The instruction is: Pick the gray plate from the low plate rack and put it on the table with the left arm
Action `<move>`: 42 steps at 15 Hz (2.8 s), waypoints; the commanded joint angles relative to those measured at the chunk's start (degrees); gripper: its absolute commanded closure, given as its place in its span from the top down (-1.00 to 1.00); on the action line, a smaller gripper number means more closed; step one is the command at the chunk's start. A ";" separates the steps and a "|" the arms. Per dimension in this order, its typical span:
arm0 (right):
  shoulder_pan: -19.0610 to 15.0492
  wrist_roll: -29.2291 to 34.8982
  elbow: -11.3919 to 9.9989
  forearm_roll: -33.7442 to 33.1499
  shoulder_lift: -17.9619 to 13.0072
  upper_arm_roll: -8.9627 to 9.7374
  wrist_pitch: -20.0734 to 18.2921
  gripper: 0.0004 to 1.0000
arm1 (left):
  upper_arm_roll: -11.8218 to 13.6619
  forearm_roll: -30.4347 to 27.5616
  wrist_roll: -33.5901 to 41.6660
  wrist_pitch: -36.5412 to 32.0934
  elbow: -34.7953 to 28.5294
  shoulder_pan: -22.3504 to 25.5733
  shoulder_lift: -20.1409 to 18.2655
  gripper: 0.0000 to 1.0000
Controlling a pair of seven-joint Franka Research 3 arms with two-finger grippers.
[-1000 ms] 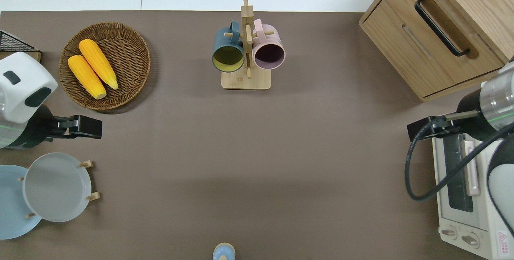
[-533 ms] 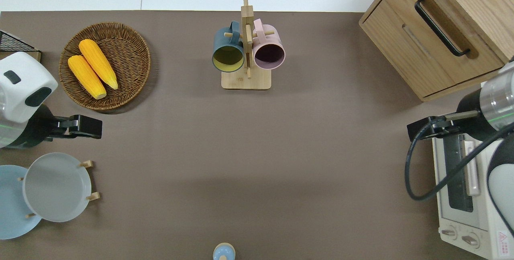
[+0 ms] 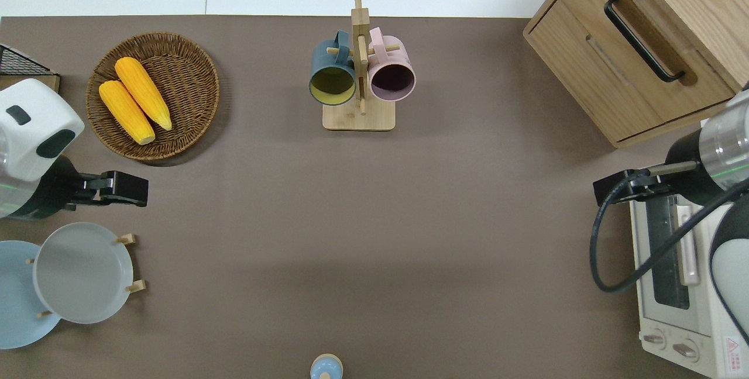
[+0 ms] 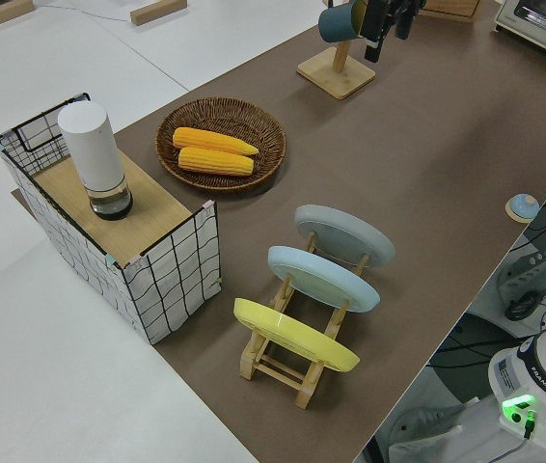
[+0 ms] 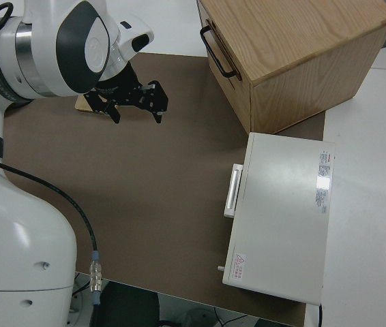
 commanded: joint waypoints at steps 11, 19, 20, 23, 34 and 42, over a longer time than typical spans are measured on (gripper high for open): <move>-1.37 0.68 0.34 -0.37 -0.12 1.23 -0.65 0.97 | 0.99 -0.89 0.28 -0.06 -13.38 -0.05 -11.01 0.99; -1.37 0.68 0.43 -0.37 -0.12 1.23 -0.65 0.97 | 3.53 -1.86 0.99 5.13 -22.37 -0.05 -16.91 0.99; -1.37 0.68 0.43 -0.37 -0.12 1.23 -0.65 0.97 | 4.15 -1.77 0.99 5.22 -22.45 -0.05 -16.91 0.99; -1.37 0.68 0.43 -0.37 -0.12 1.23 -0.65 0.97 | 5.82 -0.63 1.08 6.62 -22.98 0.22 -16.83 0.99; -1.37 0.68 0.43 -0.37 -0.12 1.23 -0.65 0.97 | 10.31 9.03 1.60 13.65 -28.51 3.20 -16.91 0.99; -1.37 0.68 0.43 -0.37 -0.12 1.23 -0.65 0.97 | 10.39 12.90 1.78 20.51 -35.54 5.23 -16.91 0.99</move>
